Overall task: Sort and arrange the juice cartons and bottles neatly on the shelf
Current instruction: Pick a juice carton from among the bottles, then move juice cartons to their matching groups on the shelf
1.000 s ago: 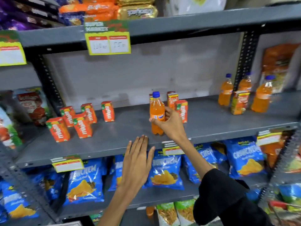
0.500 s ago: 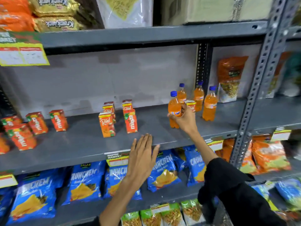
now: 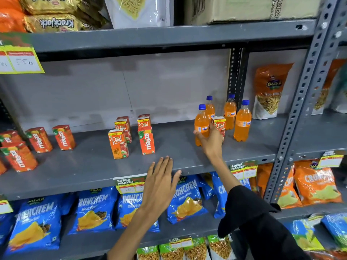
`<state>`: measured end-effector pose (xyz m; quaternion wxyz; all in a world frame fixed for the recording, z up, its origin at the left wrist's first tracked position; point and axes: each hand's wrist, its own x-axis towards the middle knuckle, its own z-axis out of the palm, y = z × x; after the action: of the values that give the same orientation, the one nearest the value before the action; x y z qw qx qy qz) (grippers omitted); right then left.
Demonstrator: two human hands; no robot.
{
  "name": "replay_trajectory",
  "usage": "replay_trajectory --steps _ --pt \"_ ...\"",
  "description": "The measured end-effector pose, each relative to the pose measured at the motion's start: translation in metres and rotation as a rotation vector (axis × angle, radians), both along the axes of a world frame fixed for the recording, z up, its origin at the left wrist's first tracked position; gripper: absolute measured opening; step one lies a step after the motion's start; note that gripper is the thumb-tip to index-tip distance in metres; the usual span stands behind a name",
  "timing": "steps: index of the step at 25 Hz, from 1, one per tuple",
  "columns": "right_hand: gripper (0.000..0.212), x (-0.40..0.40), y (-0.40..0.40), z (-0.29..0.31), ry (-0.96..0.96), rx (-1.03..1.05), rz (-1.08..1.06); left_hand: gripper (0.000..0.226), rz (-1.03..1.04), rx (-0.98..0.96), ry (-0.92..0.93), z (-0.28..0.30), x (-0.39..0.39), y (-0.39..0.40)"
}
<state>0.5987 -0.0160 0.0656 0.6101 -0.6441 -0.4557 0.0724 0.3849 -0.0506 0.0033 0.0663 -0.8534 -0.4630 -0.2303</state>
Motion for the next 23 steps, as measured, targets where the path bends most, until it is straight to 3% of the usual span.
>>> replay_trajectory --steps 6,9,13,18,23 --pt "0.048 -0.010 -0.028 -0.020 -0.034 -0.082 -0.036 0.068 -0.002 0.002 0.022 -0.001 0.001 0.000" --pt "0.043 -0.030 -0.047 -0.030 -0.070 0.045 -0.097 0.070 -0.009 0.012 0.001 0.004 -0.005 -0.003" --pt "0.046 -0.073 -0.033 -0.025 -0.055 0.131 0.067 0.063 0.016 0.066 -0.091 0.016 -0.032 -0.003" --pt "0.073 -0.127 0.015 -0.008 -0.049 -0.078 0.244 0.057 0.138 0.020 -0.125 0.013 -0.078 0.004" --pt "0.056 -0.162 0.048 -0.013 -0.041 -0.148 0.233 0.061 0.214 0.016 -0.040 0.002 -0.105 0.007"
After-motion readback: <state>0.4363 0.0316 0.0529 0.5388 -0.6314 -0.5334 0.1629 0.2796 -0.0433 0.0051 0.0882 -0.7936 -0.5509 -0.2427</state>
